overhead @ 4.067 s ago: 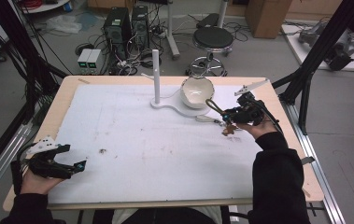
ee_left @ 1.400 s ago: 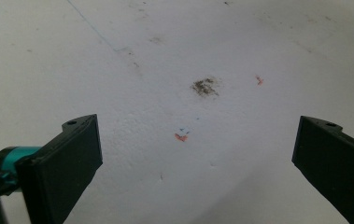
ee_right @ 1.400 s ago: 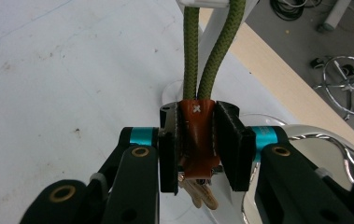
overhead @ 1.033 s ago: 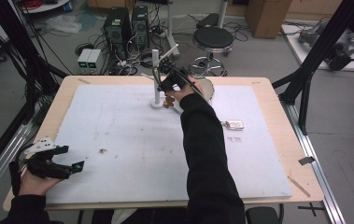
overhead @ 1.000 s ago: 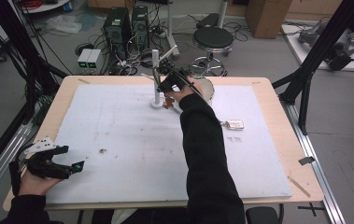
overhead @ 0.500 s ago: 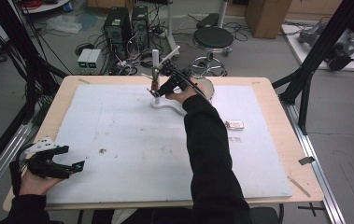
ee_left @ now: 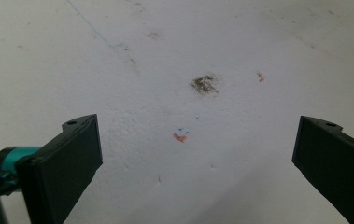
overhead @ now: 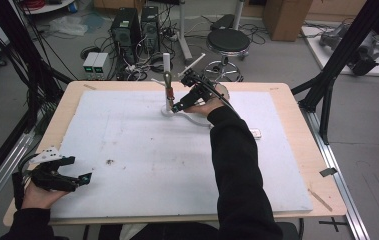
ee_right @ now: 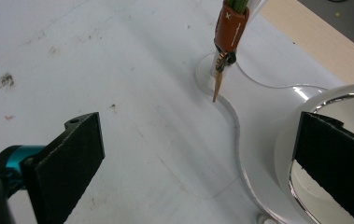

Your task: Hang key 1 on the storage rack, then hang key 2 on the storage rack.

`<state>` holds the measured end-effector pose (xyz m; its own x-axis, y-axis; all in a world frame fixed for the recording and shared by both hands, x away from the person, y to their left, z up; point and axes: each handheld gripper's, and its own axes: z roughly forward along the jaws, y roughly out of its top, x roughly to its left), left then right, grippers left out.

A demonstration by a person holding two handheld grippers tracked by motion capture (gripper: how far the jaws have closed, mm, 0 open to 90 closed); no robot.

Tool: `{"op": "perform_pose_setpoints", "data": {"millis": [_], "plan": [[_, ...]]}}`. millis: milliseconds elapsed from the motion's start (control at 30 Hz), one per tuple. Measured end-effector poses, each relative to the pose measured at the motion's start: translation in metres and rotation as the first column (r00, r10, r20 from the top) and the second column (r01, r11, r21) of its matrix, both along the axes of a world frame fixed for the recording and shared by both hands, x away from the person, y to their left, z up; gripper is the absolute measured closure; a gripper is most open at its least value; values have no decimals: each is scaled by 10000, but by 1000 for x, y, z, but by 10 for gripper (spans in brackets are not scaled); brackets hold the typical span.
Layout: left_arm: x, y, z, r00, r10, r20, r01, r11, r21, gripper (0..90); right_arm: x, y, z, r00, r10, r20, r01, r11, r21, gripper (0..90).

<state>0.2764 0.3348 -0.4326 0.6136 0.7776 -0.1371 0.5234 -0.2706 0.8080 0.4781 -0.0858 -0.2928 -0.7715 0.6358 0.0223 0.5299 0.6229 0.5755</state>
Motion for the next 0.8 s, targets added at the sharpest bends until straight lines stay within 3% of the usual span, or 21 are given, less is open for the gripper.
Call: {"op": "perform_pose_setpoints", "data": {"millis": [267, 433, 500, 800], "plan": [[0, 0, 0, 10000, -22, -42, 22, 10000, 65, 19, -15, -13, 14, 9985, 199, 513, -201, 9998, 22, 9], [0, 0, 0, 10000, -15, -51, 15, 9999, 101, 19, -23, -23, 18, 9985, 100, 547, -93, 9999, -124, 9], [0, 0, -1, 10000, -15, -48, 16, 9999, 104, 19, -27, -38, 18, 9975, 7, 703, -28, 9995, 301, 10], [3, -1, -2, 9999, -36, -153, 40, 9997, 261, 19, -33, -84, 5, 9949, -595, 810, 548, 9968, 584, 9]]}}
